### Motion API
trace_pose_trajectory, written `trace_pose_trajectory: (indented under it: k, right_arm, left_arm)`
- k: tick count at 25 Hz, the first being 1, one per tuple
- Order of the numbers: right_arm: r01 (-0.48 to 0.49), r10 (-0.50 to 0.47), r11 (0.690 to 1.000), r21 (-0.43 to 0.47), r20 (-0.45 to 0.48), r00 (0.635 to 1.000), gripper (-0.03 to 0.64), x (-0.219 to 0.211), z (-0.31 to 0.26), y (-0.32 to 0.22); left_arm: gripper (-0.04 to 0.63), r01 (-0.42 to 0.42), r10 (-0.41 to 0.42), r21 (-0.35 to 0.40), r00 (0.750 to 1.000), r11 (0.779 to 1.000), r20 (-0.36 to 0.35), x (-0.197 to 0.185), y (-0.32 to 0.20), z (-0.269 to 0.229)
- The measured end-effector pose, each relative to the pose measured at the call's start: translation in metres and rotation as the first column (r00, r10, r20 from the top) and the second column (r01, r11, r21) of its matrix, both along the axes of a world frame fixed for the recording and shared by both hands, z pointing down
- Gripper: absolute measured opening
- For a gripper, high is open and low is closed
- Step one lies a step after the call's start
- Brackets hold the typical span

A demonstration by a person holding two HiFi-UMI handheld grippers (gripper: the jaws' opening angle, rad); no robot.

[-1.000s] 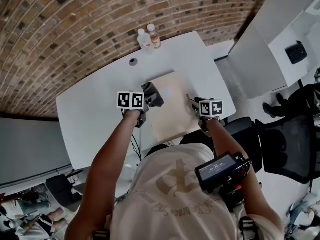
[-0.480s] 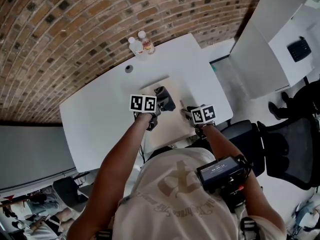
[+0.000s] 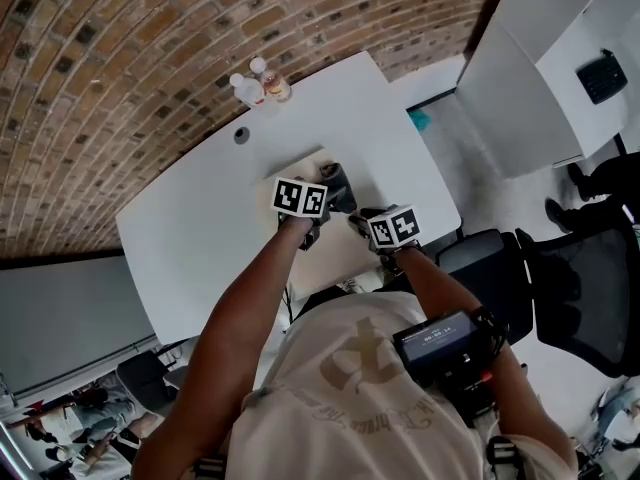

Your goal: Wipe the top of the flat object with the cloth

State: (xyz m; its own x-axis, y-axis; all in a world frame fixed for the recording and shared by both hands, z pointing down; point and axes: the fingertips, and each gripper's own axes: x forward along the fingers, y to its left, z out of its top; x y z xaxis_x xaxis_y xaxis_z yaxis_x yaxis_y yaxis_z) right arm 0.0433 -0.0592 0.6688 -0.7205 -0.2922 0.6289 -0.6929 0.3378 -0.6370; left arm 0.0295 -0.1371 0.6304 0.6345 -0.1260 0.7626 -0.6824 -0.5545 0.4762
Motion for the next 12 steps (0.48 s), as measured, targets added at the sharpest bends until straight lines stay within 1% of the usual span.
trace_pose_trajectory:
  k: [7,12]
  right_arm:
    - [0.036,-0.036,0.999,0.015,-0.032,0.999,0.182,0.001,-0.001,0.000]
    - [0.056,-0.055,0.998,0.015,-0.061,0.997,0.181,0.000,0.000,0.000]
  left_arm:
    - [0.104,-0.014,0.014,0.004,0.997,1.000,0.072,-0.012,0.003,0.006]
    - [0.104,-0.024,0.023,0.008,0.993,1.000,0.116,-0.038,0.011,0.008]
